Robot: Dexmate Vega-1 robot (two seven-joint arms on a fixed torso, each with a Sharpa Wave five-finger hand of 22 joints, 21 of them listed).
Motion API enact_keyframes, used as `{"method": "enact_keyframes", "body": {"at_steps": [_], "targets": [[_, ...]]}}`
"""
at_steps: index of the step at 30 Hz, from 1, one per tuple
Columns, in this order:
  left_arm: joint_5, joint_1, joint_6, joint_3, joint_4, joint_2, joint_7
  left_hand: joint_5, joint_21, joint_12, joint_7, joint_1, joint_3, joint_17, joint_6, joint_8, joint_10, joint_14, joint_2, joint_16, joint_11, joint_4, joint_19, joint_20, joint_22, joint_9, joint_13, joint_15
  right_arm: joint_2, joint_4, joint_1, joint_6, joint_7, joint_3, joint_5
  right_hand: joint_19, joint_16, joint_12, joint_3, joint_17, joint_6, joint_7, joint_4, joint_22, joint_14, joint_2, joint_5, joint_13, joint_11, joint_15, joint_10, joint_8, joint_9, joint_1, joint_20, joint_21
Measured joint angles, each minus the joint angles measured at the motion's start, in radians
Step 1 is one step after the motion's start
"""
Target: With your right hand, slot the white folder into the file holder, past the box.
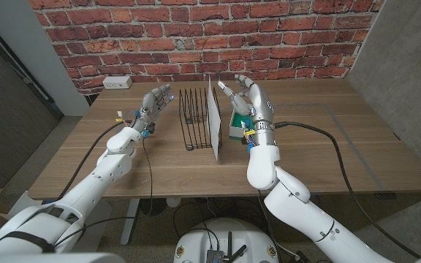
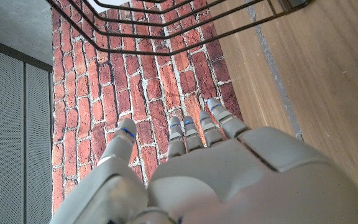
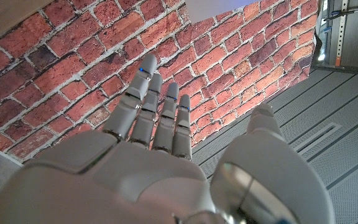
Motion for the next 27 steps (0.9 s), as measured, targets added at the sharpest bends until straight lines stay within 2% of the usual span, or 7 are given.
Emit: {"method": "enact_keyframes", "body": {"at_steps": [7,10,11,12,18,27], "targets": [[0.010,0.028,-0.010,-0.006,-0.035,0.009,0.038,0.000,0.000,0.000,-0.004,0.005,0.000,0.000,-0.004,0.000,0.000,0.000,0.005,0.000,0.000,0.000,0.000,0.000,0.000,0.000,0.000,0.000,-0.035,-0.005,-0.020,0.058,0.034,0.072,0.082,-0.037,-0.004,0.000,-0.001,-0.011,-0.043,-0.011,-0.007,0.000,-0.052,0.011,-0.004,-0.019,-0.004,0.009,-0.040,-0.008,-0.003,-0.011,0.007,-0.033],[0.010,0.039,-0.010,-0.008,-0.048,0.013,0.038,0.000,0.000,0.000,-0.007,0.005,0.003,0.000,-0.007,0.000,0.000,0.000,0.005,0.000,0.000,-0.003,-0.005,-0.005,0.000,0.000,0.000,0.000,-0.035,-0.005,-0.020,0.075,0.048,0.072,0.110,-0.061,-0.004,-0.001,-0.001,-0.019,-0.062,-0.012,-0.007,0.000,-0.084,0.013,-0.004,-0.030,-0.008,0.012,-0.067,-0.008,-0.005,-0.020,0.010,-0.046],[0.015,0.046,-0.011,-0.009,-0.056,0.016,0.059,0.000,0.000,0.000,-0.011,0.005,0.003,0.000,-0.011,0.000,0.000,0.000,0.005,0.000,0.000,-0.003,-0.006,-0.006,0.000,0.000,0.000,0.000,-0.053,-0.003,-0.027,0.086,0.059,0.110,0.131,-0.069,-0.004,-0.003,-0.001,-0.020,-0.068,-0.015,-0.007,0.000,-0.094,0.017,-0.004,-0.033,-0.008,0.012,-0.076,-0.008,-0.005,-0.028,0.011,-0.048],[0.015,0.047,-0.011,-0.010,-0.058,0.017,0.060,0.000,0.000,0.000,-0.012,0.005,0.006,0.000,-0.013,-0.004,-0.001,0.000,0.005,0.000,0.001,-0.006,-0.006,-0.006,0.000,0.000,0.000,0.000,-0.054,-0.003,-0.028,0.088,0.061,0.112,0.135,-0.076,-0.004,-0.003,-0.001,-0.023,-0.077,-0.016,-0.007,0.000,-0.103,0.017,-0.008,-0.037,-0.008,0.013,-0.084,-0.008,-0.005,-0.028,0.012,-0.053],[0.020,0.070,-0.012,-0.014,-0.084,0.025,0.087,0.000,-0.009,0.000,-0.016,0.005,0.003,0.000,-0.027,-0.004,-0.007,-0.011,0.005,0.000,0.007,-0.008,-0.022,-0.004,0.000,0.000,0.000,0.000,-0.082,0.021,-0.030,0.137,0.107,0.171,0.228,-0.110,-0.004,-0.003,-0.001,-0.034,-0.125,-0.014,-0.007,0.000,-0.148,0.032,-0.012,-0.054,-0.013,0.019,-0.130,-0.012,-0.005,-0.055,0.019,-0.061],[0.030,0.096,-0.012,-0.017,-0.116,0.030,0.125,0.000,-0.009,-0.004,-0.025,0.009,0.003,0.000,-0.036,-0.004,-0.017,-0.016,0.009,0.000,-0.003,-0.008,-0.042,-0.006,0.000,0.000,0.000,-0.005,-0.113,0.077,-0.025,0.214,0.162,0.242,0.353,-0.146,-0.004,-0.003,-0.004,-0.047,-0.166,-0.015,-0.004,0.000,-0.197,0.040,-0.016,-0.069,-0.015,0.016,-0.177,-0.012,-0.010,-0.074,0.016,-0.065]]}}
